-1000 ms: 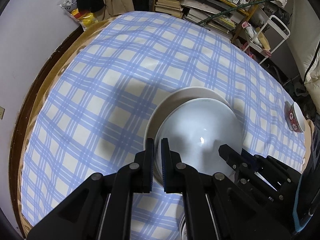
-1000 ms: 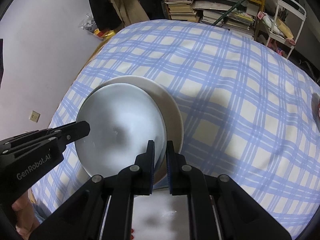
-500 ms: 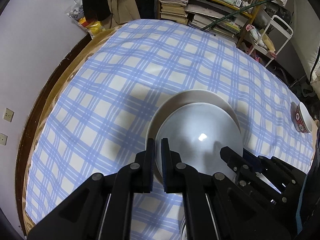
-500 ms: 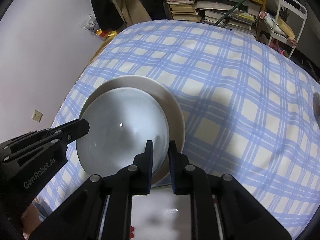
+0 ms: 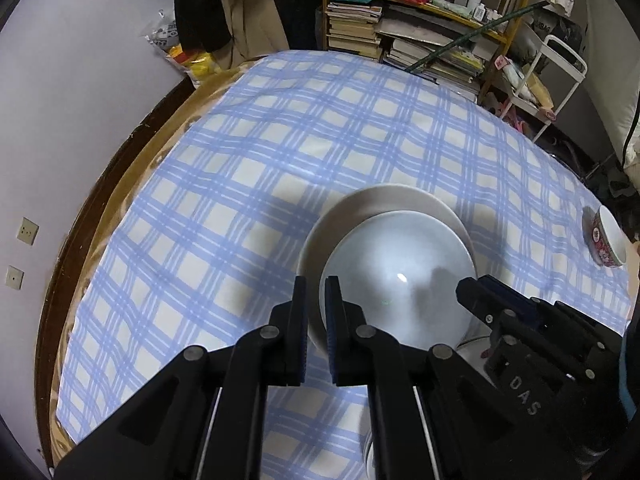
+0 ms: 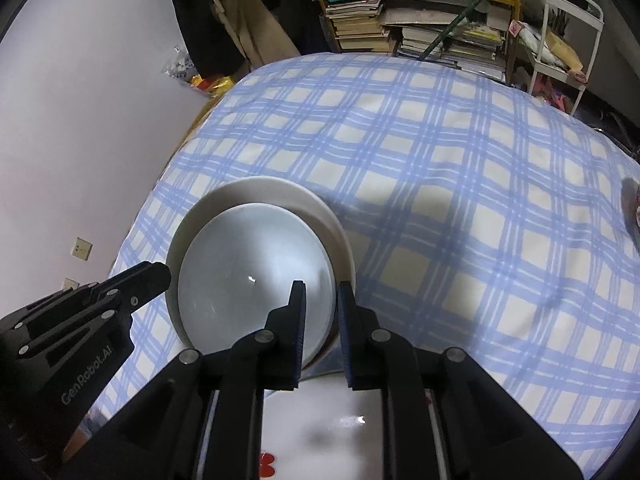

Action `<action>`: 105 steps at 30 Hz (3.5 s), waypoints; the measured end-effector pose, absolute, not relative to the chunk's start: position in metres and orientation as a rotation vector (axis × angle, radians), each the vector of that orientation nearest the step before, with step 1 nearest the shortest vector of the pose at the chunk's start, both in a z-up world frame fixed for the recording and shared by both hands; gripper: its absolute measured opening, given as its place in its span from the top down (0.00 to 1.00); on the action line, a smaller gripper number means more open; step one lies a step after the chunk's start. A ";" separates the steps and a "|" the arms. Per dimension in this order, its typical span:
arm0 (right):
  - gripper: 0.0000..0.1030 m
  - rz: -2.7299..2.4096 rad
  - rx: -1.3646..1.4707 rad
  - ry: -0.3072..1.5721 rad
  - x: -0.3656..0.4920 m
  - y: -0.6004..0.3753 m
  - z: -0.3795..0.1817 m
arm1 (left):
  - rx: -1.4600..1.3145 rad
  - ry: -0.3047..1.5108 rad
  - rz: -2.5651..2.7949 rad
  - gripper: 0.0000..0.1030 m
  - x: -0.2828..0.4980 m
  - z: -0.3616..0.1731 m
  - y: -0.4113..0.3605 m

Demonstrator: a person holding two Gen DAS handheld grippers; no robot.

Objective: Organize plates and bowls
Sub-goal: 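Lower the white bowl onto the stacked plates and open both tools, then withdraw both tools and move them toward the red-marked white bowl, then close both tools on the rim of the red-marked white bowl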

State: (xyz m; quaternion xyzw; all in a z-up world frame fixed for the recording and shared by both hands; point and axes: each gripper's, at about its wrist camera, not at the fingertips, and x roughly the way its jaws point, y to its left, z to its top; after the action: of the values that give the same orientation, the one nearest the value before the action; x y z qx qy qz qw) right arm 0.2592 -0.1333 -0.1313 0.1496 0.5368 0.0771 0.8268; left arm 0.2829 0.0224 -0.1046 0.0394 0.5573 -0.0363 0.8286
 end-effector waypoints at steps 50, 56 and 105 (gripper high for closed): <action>0.05 -0.265 0.350 1.067 0.216 -0.483 -0.099 | 0.232 1.139 -0.428 0.19 0.307 -0.094 -0.300; 0.06 -0.288 0.377 1.100 0.217 -0.510 -0.119 | 0.243 1.190 -0.456 0.19 0.311 -0.119 -0.344; 0.85 -0.090 0.465 1.131 0.227 -0.422 -0.118 | 0.224 1.268 -0.431 0.91 0.292 -0.090 -0.292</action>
State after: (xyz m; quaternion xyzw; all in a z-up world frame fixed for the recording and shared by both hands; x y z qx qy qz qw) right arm 0.2272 -0.4220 -0.1182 0.2181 0.5309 -0.0421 0.8178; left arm 0.2918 -0.2925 -0.0896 0.1037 0.5866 -0.1994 0.7781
